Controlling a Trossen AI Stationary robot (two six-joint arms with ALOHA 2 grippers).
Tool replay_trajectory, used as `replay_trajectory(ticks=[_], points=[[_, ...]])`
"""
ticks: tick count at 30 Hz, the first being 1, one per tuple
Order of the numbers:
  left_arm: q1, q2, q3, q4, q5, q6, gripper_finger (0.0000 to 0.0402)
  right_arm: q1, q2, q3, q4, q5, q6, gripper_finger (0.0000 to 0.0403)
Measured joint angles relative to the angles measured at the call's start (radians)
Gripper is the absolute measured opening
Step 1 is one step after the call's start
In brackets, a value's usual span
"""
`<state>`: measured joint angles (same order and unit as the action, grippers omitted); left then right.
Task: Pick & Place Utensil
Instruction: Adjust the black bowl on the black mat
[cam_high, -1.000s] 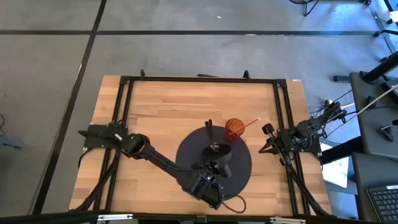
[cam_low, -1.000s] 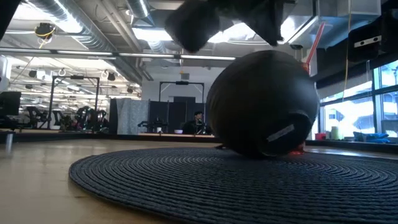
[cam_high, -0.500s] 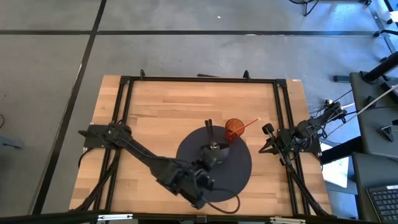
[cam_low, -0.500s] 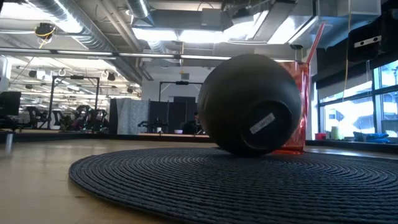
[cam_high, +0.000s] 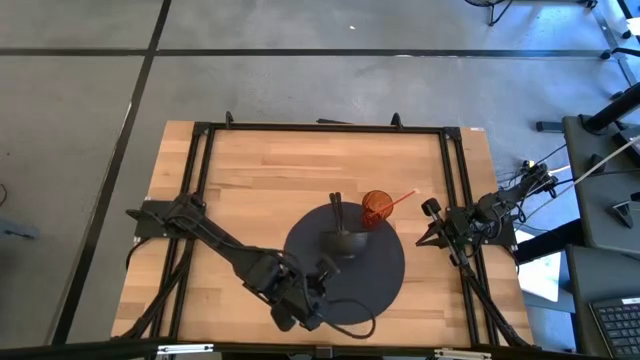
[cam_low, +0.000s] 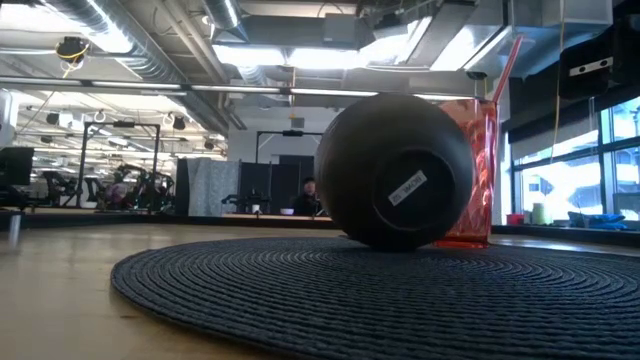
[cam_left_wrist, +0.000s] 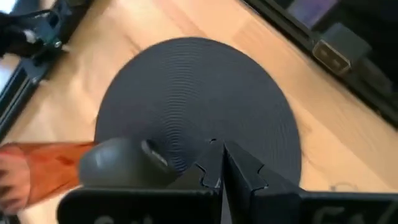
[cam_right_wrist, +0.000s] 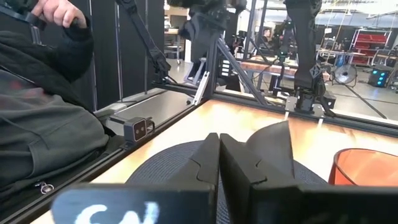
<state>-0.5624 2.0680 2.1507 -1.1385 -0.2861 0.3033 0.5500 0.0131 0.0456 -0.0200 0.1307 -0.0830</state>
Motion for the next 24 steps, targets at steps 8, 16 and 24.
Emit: replay_trajectory(ticks=[8, 16, 24], points=[[0.096, -0.118, -0.228, 0.123, 0.055, -0.004, 0.0001, 0.0, 0.0, 0.0, -0.01, -0.002, 0.003, 0.0014], [0.255, -0.365, -0.695, 0.759, 0.044, 0.001, 0.0001, 0.0, 0.0, 0.0, -0.009, 0.0, -0.008, 0.0014], [0.39, -0.398, -0.849, 1.0, -0.025, -0.3, 0.0005, 0.0, 0.0, 0.0, -0.008, 0.0, -0.008, 0.0014]])
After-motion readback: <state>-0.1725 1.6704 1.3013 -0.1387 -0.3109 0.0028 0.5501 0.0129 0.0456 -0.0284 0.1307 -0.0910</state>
